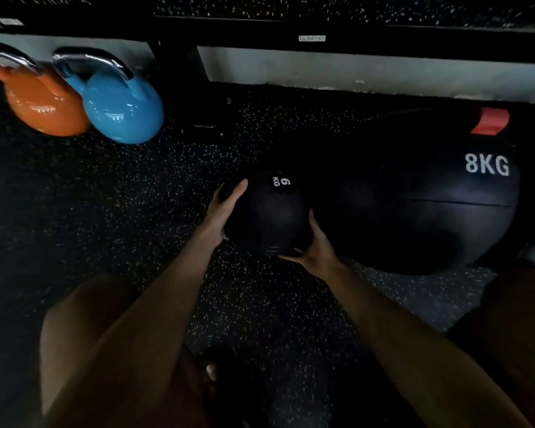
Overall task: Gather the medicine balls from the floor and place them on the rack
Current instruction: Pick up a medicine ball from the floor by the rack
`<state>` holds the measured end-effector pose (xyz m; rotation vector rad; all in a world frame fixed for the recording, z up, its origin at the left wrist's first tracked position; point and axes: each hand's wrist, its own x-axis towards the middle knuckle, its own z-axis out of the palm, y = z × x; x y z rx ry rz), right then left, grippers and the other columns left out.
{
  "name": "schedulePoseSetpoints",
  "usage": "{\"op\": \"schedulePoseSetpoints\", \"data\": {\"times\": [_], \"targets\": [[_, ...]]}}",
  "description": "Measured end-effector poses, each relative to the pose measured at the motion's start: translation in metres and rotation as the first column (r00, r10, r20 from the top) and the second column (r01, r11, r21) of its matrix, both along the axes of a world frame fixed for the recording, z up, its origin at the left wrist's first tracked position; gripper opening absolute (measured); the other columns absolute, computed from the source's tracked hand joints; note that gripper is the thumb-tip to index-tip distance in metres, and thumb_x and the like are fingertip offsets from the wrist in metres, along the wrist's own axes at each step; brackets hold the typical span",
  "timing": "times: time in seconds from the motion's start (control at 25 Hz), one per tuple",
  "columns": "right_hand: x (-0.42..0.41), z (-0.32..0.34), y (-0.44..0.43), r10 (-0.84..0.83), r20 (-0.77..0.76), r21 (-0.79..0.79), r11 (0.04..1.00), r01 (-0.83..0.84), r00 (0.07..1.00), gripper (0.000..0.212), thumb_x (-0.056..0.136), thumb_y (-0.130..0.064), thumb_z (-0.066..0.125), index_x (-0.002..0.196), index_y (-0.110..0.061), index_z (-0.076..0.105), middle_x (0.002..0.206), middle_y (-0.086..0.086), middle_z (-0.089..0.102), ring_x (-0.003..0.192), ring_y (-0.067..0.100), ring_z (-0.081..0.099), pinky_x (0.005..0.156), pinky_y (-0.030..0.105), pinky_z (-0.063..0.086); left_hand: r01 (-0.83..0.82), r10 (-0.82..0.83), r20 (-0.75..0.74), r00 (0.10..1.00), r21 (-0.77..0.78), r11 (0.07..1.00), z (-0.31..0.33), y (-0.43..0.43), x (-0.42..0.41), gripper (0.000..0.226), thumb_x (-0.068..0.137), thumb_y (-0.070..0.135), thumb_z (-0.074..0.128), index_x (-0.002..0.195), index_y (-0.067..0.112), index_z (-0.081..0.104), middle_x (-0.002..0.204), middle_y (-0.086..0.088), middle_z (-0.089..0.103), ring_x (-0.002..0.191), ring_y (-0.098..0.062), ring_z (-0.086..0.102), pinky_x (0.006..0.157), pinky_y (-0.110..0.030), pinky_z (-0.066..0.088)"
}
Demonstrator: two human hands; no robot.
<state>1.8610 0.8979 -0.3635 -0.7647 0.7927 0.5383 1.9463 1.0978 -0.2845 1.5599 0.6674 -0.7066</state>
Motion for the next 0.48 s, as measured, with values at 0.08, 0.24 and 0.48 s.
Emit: {"op": "schedulePoseSetpoints", "data": {"times": [0.08, 0.24, 0.48], "targets": [[-0.005, -0.002, 0.0, -0.02, 0.005, 0.015, 1.0, 0.02, 1.0, 0.077, 0.074, -0.074, 0.068, 0.135, -0.028, 0.062, 0.139, 0.003, 0.062, 0.128, 0.029, 0.055, 0.101, 0.065, 0.046, -0.041, 0.041, 0.013, 0.999, 0.004, 0.999, -0.003, 0.003, -0.007, 0.098, 0.058, 0.077, 0.078, 0.143, 0.052, 0.035, 0.146, 0.007, 0.045, 0.127, -0.027, 0.049, 0.093, -0.06, 0.051], [-0.018, 0.009, 0.0, -0.016, -0.039, -0.018, 1.0, 0.015, 0.999, 0.079, 0.072, -0.075, 0.07, 0.137, -0.032, 0.059, 0.14, -0.001, 0.061, 0.128, 0.027, 0.055, 0.096, 0.062, 0.051, -0.154, 0.154, 0.003, 0.988, -0.036, 0.987, 0.003, -0.001, -0.036, 0.079, 0.07, 0.062, 0.08, 0.138, 0.047, 0.043, 0.137, 0.008, 0.053, 0.119, -0.023, 0.055, 0.092, -0.056, 0.054], [-0.1, 0.09, 0.017, 0.017, -0.234, -0.04, 0.999, -0.027, 0.972, 0.047, 0.093, -0.065, 0.051, 0.13, -0.037, 0.06, 0.123, -0.006, 0.064, 0.106, 0.021, 0.062, 0.084, 0.057, 0.056, -0.231, 0.236, -0.13, 0.963, 0.057, 0.971, 0.05, 0.001, -0.109, 0.07, 0.08, 0.049, 0.077, 0.14, 0.032, 0.046, 0.128, 0.005, 0.055, 0.111, -0.023, 0.057, 0.096, -0.049, 0.052]]}}
